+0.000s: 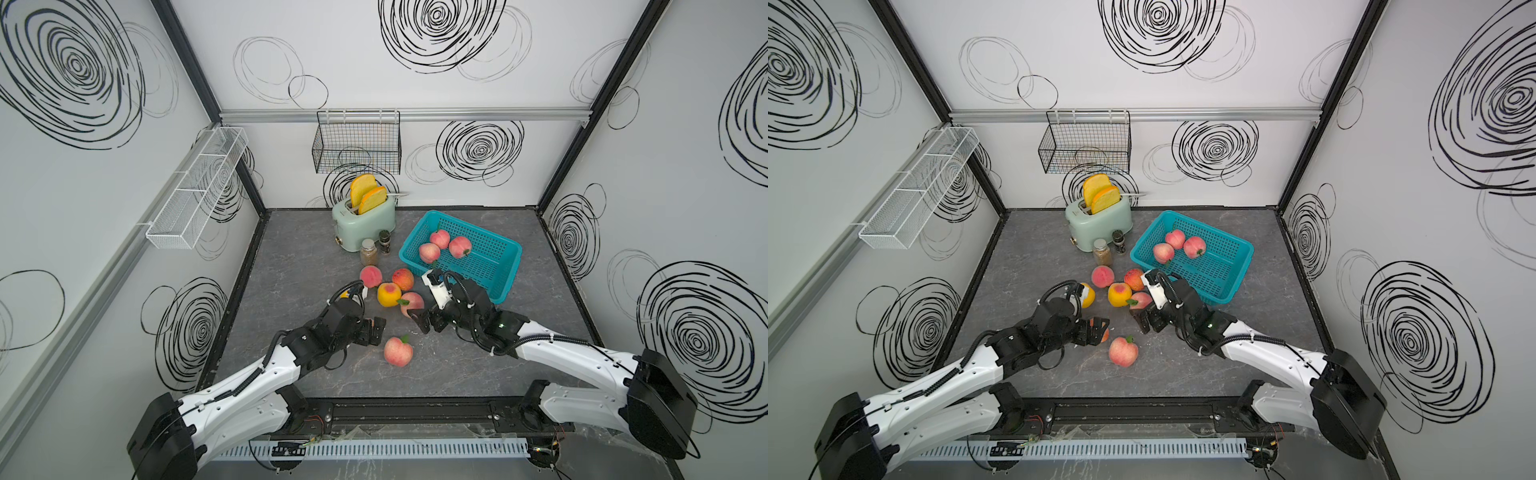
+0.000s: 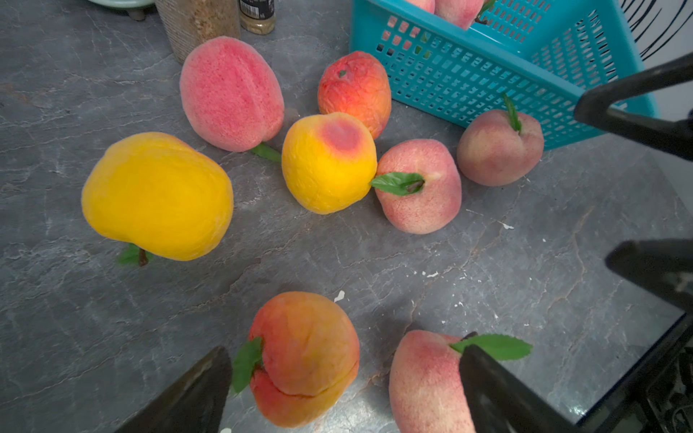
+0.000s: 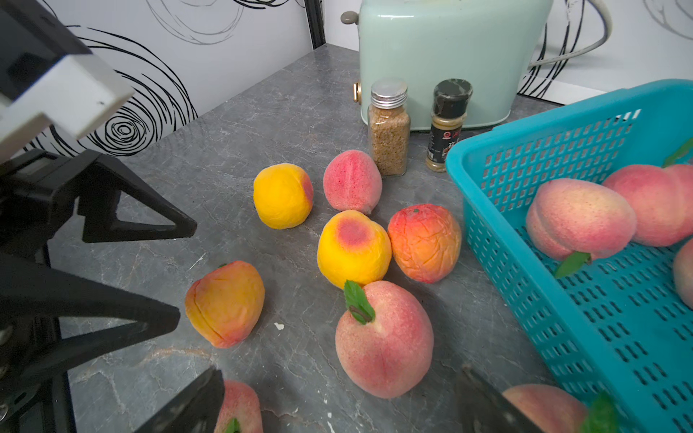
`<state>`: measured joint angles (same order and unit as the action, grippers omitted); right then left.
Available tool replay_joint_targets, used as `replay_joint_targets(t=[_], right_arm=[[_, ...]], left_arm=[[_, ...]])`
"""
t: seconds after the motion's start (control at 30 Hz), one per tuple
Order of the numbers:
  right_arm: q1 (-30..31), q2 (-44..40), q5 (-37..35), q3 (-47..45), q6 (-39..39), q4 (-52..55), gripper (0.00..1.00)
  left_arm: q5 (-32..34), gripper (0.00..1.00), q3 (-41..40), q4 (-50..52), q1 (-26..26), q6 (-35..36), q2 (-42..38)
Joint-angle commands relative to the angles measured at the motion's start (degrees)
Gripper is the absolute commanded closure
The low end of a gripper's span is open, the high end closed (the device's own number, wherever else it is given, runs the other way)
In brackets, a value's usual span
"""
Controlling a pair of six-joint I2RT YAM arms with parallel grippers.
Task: Put the peaches into the basket
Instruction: Pick up the peach from the center of the board.
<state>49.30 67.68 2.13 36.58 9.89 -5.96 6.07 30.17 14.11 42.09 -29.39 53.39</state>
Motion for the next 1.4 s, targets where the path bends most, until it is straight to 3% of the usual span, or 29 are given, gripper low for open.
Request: replay_joint_targets(t=[0.0, 0.6, 1.37], right_arm=[[0.45, 0.91, 0.30, -1.96, 0.47, -3.77, 0.01], [1.24, 2.39, 9.02, -5.38, -5.01, -10.04, 0.01], [1.05, 2.71, 8.85, -5.90, -6.38, -10.20, 0.01]], left_arm=[[1.17, 0.02, -1.10, -3.62, -1.35, -1.25, 0.36], [-0.35, 0.02, -2.38, -5.80, -4.38, -1.59, 7.39], [-1.33, 0.02, -2.41, -9.62, -3.50, -1.91, 16.79]])
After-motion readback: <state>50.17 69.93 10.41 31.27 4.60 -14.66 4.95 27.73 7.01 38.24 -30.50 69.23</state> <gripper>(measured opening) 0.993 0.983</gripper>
